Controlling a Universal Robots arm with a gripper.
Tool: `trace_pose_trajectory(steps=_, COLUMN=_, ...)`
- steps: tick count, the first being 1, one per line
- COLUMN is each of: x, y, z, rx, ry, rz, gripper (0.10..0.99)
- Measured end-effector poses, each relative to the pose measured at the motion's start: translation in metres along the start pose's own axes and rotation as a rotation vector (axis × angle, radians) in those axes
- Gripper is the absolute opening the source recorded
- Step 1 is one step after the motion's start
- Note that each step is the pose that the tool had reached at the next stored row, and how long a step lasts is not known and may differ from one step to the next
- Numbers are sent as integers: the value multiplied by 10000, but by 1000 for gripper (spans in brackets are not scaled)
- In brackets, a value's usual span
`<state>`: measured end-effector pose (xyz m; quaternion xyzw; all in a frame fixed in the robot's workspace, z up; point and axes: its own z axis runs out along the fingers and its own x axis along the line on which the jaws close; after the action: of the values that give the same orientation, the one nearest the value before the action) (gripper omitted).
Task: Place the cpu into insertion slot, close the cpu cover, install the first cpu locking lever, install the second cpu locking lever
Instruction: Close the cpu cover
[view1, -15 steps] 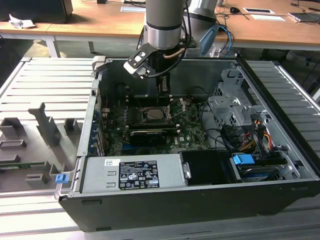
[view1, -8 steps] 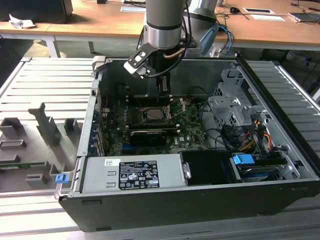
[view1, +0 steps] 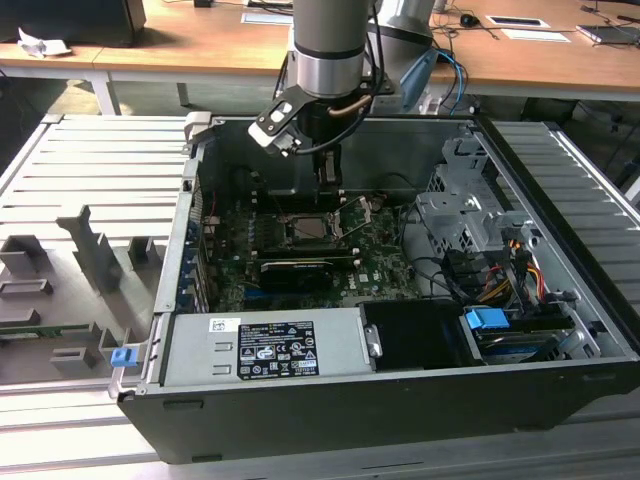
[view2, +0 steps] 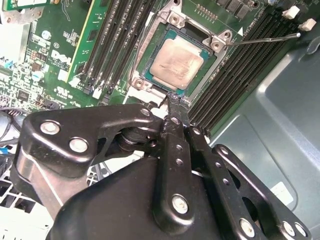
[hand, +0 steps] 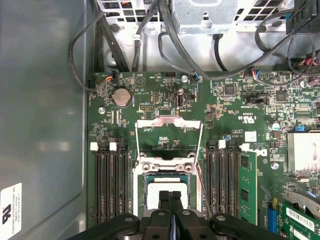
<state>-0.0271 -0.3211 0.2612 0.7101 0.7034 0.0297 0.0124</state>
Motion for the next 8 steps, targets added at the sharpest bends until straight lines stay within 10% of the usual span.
trace_pose_trajectory(steps=8, x=0, y=11, z=-9, rx=0, ry=-1, rz=0, gripper=106)
